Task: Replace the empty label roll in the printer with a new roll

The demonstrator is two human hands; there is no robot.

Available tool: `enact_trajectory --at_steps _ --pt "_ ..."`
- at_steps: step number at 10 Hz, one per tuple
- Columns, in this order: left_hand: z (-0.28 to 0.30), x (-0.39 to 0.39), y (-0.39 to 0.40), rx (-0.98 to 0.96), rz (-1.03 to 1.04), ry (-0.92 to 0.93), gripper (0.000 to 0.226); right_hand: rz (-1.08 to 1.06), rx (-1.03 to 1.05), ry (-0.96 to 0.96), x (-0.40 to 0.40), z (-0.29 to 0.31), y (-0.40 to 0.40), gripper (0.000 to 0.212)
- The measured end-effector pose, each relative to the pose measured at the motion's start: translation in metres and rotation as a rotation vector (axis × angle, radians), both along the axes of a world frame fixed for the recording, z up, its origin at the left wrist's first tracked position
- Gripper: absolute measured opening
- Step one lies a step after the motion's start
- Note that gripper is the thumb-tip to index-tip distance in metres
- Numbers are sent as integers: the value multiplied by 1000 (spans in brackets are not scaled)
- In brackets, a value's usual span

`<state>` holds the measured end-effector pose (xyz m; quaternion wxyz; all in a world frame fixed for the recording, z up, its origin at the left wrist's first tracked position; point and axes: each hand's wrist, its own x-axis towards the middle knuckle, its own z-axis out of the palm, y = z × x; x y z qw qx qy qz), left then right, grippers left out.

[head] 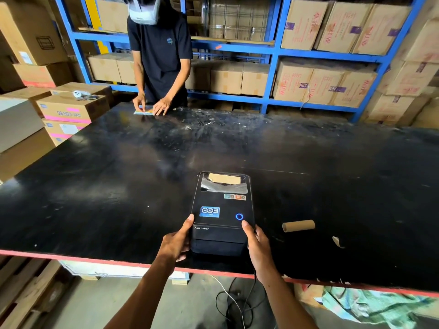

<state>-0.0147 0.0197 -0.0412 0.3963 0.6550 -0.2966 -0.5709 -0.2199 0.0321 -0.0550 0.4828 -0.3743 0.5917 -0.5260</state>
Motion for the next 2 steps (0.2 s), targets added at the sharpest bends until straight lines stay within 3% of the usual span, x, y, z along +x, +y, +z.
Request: enact_trajectory --at_steps 2 --pt "11 -2 2 -6 -38 -15 45 14 -26 49 1 8 4 17"
